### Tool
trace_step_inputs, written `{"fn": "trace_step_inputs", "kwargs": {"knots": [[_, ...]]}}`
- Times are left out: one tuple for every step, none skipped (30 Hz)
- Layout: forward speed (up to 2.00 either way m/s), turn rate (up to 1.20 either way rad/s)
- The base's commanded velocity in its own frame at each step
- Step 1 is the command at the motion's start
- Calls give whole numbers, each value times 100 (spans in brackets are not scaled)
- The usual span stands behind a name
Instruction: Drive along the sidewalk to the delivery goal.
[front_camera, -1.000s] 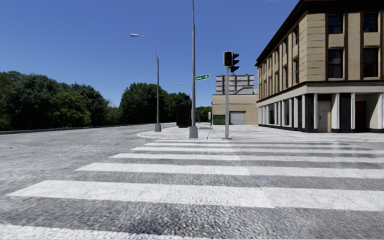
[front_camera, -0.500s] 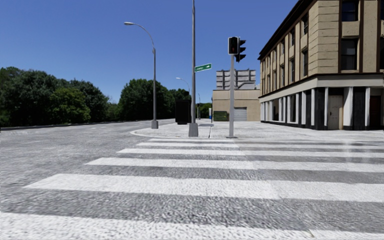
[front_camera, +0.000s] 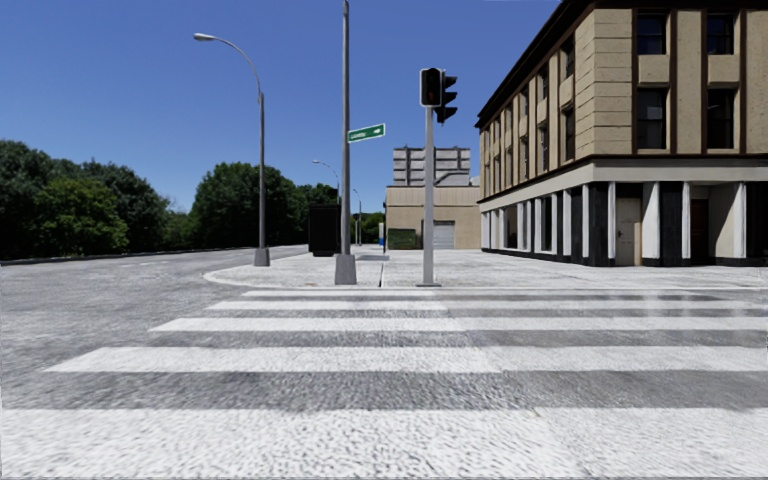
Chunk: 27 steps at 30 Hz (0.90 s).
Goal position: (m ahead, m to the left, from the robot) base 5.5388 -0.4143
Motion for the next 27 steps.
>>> {"fn": "trace_step_inputs", "kwargs": {"knots": [[124, -37], [124, -34], [124, -30], [124, -30], [124, -19], [124, -10], [124, -1], [124, -1], [124, 0], [125, 0], [125, 0], [125, 0], [125, 0], [125, 0], [125, 0], [125, 0], [125, 0], [125, 0], [129, 0], [136, 0], [143, 0], [143, 0], [150, 0], [163, 0], [200, 0], [200, 0], [200, 0]]}}
